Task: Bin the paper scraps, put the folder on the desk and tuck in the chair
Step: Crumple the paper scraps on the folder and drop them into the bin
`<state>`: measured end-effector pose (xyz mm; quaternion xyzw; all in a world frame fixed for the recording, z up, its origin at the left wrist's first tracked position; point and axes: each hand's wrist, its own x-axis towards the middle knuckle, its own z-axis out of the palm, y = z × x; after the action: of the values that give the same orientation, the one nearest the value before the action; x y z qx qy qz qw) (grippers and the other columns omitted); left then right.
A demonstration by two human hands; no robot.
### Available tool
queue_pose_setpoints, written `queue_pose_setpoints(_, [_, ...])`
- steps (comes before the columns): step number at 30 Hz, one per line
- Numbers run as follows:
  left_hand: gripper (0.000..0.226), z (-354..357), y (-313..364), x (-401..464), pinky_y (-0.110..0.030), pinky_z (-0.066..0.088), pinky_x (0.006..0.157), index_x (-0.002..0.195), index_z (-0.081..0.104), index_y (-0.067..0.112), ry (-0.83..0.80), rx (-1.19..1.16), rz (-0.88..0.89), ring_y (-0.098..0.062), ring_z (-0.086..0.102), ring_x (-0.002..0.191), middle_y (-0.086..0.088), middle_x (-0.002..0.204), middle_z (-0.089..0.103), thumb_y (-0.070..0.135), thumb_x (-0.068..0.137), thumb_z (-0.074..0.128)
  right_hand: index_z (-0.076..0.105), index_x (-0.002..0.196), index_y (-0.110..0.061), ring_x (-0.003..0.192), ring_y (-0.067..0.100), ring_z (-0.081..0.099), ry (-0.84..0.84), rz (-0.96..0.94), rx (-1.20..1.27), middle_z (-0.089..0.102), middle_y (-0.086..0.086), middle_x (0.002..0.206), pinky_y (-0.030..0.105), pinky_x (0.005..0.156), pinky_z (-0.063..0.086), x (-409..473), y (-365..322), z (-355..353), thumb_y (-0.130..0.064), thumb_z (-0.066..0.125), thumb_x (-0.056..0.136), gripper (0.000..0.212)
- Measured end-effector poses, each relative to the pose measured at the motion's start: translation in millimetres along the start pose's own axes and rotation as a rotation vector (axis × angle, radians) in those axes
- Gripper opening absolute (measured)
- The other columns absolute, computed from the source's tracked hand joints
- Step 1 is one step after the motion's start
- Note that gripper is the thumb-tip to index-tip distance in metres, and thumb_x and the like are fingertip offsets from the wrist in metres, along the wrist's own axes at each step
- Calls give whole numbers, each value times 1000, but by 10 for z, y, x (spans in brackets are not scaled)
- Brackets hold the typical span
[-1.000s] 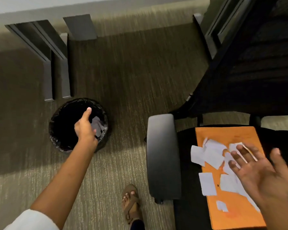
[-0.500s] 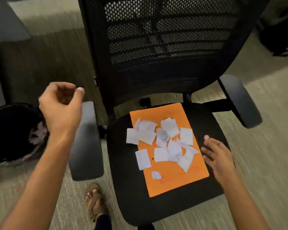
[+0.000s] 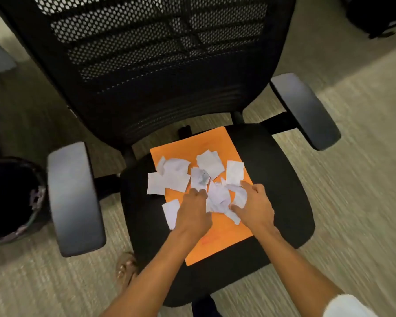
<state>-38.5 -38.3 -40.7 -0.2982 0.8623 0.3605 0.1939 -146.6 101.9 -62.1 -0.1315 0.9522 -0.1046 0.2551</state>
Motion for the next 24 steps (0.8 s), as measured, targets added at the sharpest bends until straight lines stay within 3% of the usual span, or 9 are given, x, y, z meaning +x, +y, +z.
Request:
queue_pose_setpoints(4, [56, 187, 14, 54, -31, 46, 100, 145, 42, 15, 1, 160, -3, -24, 38, 137, -9, 152, 38, 5, 93, 62, 60, 129, -27, 102, 23, 65, 12, -2, 56, 65, 3, 114, 35, 75, 54, -29, 101, 10, -39, 74, 86, 47])
queue_pose_setpoints(7, [53, 230, -6, 65, -30, 47, 98, 142, 44, 13, 59, 191, 11, -23, 38, 135, -9, 150, 40, 0, 93, 59, 68, 115, -21, 94, 23, 67, 61, 41, 184, 70, 2, 102, 36, 74, 57, -98, 230, -11, -33, 73, 89, 29])
queue_pose_setpoints(12, [55, 233, -61, 102, -29, 47, 98, 143, 45, 13, 101, 210, 6, -23, 43, 133, -10, 146, 45, 1, 93, 62, 71, 96, -20, 83, 11, 69, 56, 99, 552, 73, -7, 87, 19, 65, 49, -209, 370, -210, -24, 77, 86, 13])
queue_pose_setpoints(16, [42, 149, -63, 195, -29, 51, 88, 130, 57, 13, 104, 182, -44, -22, 54, 117, -9, 128, 59, 8, 90, 69, 72, 93, -20, 87, 11, 72, -119, 116, 824, 76, -2, 92, 30, 75, 60, -206, 166, -321, -24, 77, 86, 9])
queue_pose_setpoints(20, [10, 58, -128, 239, -26, 51, 71, 98, 70, 11, 60, -25, -150, -18, 63, 87, -8, 100, 69, 6, 89, 67, 72, 87, -10, 80, 14, 62, -210, 30, 727, 68, 1, 84, 26, 69, 47, -79, -59, -141, -29, 77, 86, 20])
queue_pose_setpoints(24, [12, 36, -234, 274, -15, 44, 60, 92, 71, 11, 26, -186, -141, -14, 59, 77, -3, 90, 66, 1, 88, 65, 69, 114, -9, 101, 13, 54, -122, -74, 439, 58, -4, 110, 26, 88, 43, 71, -244, 83, -26, 79, 84, 37])
